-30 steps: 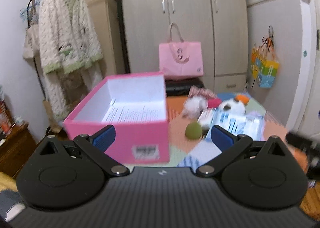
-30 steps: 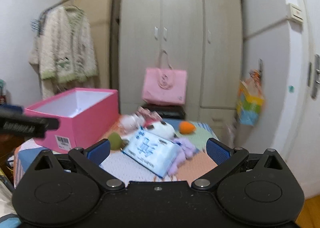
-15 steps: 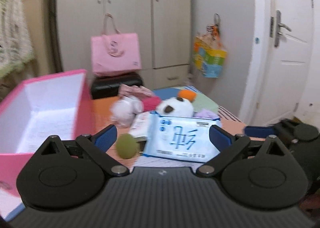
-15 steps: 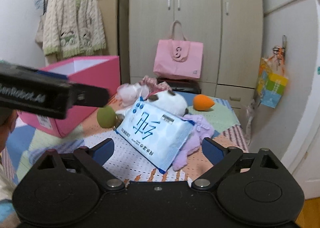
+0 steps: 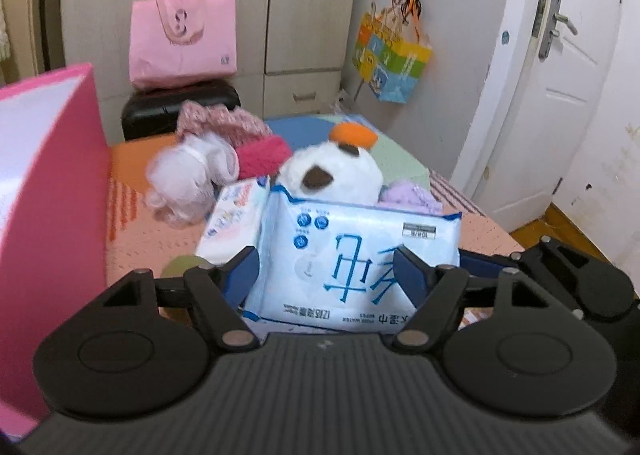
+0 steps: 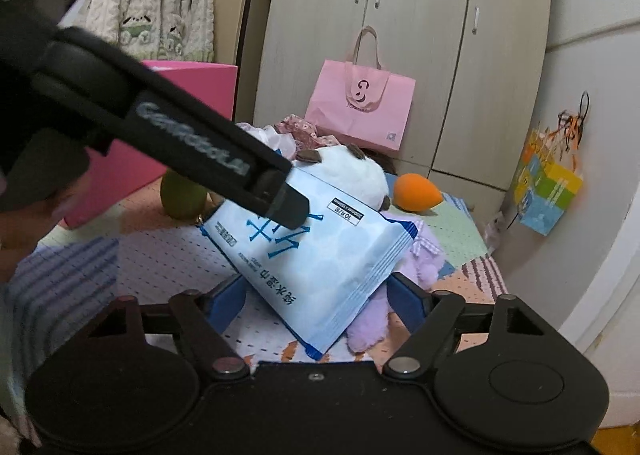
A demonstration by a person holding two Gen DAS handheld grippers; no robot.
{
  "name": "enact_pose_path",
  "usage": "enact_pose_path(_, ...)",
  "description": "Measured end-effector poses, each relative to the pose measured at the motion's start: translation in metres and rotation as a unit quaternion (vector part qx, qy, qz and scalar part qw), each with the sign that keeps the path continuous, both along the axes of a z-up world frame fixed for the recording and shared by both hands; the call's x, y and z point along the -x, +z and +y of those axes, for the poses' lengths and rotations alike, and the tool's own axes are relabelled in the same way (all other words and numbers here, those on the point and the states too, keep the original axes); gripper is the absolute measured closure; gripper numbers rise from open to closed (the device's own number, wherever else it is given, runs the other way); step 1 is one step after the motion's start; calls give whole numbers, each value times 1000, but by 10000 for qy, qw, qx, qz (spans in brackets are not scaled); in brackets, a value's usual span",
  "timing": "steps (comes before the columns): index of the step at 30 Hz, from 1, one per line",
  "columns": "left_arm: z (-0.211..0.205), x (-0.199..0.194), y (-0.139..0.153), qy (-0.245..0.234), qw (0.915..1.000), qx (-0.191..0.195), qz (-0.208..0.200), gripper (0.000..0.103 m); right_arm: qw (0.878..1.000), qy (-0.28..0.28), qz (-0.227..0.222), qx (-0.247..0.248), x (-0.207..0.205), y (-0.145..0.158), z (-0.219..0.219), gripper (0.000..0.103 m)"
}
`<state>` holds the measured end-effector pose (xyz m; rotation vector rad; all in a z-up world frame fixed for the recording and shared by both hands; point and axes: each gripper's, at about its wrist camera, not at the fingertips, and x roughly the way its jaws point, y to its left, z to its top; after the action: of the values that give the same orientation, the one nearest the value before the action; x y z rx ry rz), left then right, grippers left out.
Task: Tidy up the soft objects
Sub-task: 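Close the left gripper on the white wet-wipes pack, then carry the wet-wipes pack with the left gripper over the pink box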
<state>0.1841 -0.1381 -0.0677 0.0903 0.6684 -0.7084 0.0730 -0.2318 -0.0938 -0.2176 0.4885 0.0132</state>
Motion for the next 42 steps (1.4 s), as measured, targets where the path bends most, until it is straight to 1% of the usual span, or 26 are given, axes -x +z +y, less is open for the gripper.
enact_pose_path(2, -3, -3, -5, -18, 9999, 35, 158, 30, 9999, 0, -68, 138, 3, -3, 4, 22)
enact_pose_path(6, -6, 3, -7, -15, 10000, -21, 38, 28, 9999, -64, -126, 34, 3, -4, 3, 23)
enact_pose_path(8, -8, 2, -10, 1, 9999, -92, 78, 21, 9998, -115, -160, 60, 3, -4, 4, 25)
enact_pose_path(10, -9, 0, -13, 86, 9997, -113, 197, 17, 9997, -141, -201, 75, 4, -5, 5, 27)
enact_pose_path(13, -8, 1, -14, 89, 9997, -80, 223, 16, 9995, -184, -231, 50, 5, -6, 5, 28)
enact_pose_path(15, -8, 3, -13, 36, 9997, -79, 234, 22, 9994, -200, -258, 56, 6, -6, 6, 30)
enact_pose_path(17, -7, 6, -12, 16, 9997, -66, 252, 34, 9993, -237, -286, 86, 6, -7, 8, 33)
enact_pose_path(18, -6, 7, -12, 2, 9996, -29, 289, 36, 9993, -231, -298, 76, 7, -7, 8, 34)
enact_pose_path(22, -4, 13, -10, -44, 9994, 70, 329, 38, 9989, -234, -393, 63, 10, -5, 6, 40)
enact_pose_path(25, -3, 21, -6, -58, 9996, 111, 257, 38, 9990, -249, -381, -36, 12, -1, 3, 42)
enact_pose_path(31, 1, 35, 9, -77, 9999, 70, 52, 38, 9991, -180, -382, -75, 18, 17, 5, 42)
enact_pose_path(34, 5, 39, 16, 19, 9999, -27, 157, 38, 9995, -21, -199, -229, 20, 27, 6, 42)
enact_pose_path(39, 24, 50, 23, 156, 9992, 9, 379, 38, 9981, 265, 146, -546, 24, 41, 11, 42)
enact_pose_path(42, 38, 57, 25, 223, 9984, -10, 518, 38, 9966, 474, 325, -598, 29, 45, 18, 42)
